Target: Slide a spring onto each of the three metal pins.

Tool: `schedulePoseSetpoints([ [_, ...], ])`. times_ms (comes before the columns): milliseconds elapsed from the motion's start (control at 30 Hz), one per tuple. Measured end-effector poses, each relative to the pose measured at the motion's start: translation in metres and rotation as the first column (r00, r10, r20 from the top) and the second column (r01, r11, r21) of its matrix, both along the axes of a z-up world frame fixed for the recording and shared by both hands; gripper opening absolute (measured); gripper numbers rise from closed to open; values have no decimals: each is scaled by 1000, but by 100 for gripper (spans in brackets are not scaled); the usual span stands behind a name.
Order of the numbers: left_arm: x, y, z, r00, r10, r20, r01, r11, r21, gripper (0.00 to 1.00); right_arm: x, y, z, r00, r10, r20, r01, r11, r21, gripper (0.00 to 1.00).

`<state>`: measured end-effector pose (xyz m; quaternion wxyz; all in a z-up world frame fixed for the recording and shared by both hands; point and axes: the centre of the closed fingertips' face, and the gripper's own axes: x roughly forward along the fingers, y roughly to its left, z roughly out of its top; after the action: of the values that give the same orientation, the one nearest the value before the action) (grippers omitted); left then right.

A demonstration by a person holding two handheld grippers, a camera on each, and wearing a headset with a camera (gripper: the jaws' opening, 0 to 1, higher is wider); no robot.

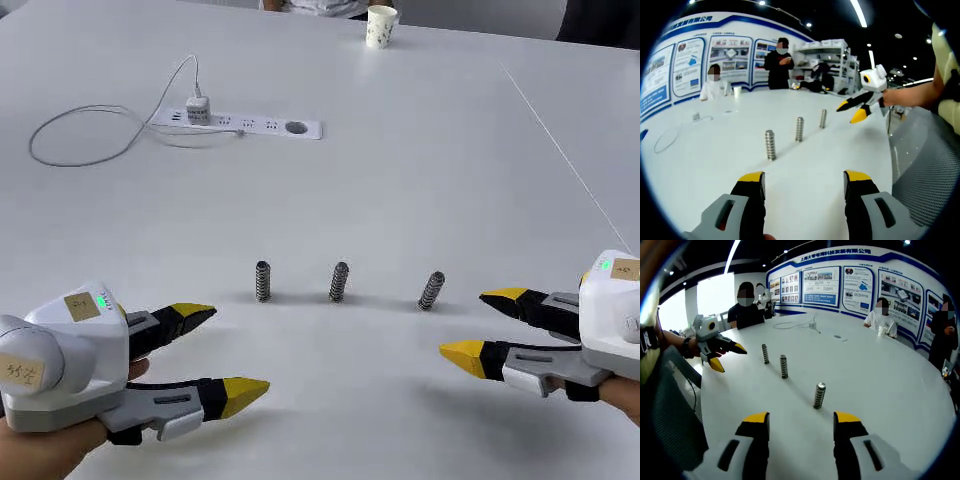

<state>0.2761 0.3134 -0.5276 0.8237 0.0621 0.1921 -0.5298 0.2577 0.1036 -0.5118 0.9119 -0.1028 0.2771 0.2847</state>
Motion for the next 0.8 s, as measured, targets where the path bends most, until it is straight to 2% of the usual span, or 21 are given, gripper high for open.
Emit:
schedulePoseSetpoints([
  [567, -2, -1, -1, 1000, 3, -3, -3, 1000, 0, 65, 3, 2, -2, 1000, 16, 12, -16, 1000, 5, 54],
  [800, 2, 3, 1, 1000, 13, 2, -13, 1000, -2, 66, 3, 3, -2, 1000, 19, 12, -19, 1000, 4, 54],
])
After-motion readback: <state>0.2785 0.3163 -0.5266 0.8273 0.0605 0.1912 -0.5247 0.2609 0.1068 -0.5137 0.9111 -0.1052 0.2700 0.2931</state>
